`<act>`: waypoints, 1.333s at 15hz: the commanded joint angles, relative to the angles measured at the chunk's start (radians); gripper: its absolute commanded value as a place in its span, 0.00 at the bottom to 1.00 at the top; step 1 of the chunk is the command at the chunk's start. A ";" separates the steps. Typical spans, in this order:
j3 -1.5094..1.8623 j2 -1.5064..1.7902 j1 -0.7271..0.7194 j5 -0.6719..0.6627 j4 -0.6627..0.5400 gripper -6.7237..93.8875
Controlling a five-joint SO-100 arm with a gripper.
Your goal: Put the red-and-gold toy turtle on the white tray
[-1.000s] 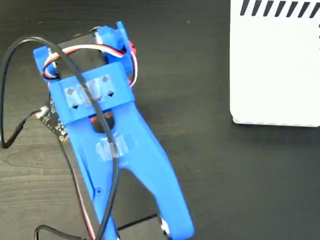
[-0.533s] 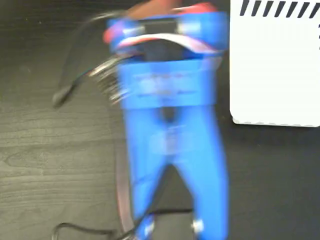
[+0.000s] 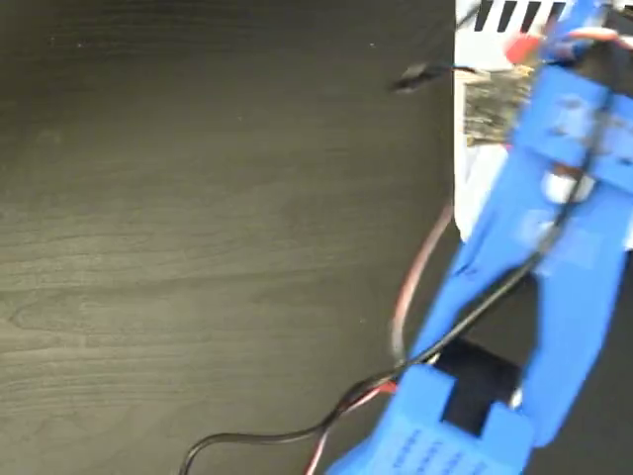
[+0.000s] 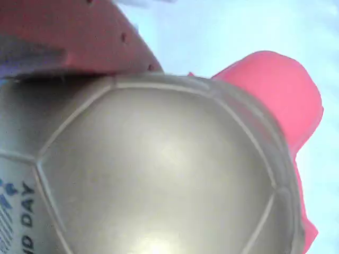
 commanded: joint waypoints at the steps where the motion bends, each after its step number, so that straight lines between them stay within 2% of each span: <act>1: -0.046 0.020 0.018 0.012 -0.002 0.07; 5: -0.026 -0.023 0.018 0.100 -0.078 0.07; 17: 0.029 -0.064 0.015 0.107 -0.138 0.08; 18: 0.029 -0.071 0.014 0.107 -0.135 0.10; 20: 0.028 -0.078 0.014 0.107 -0.137 0.22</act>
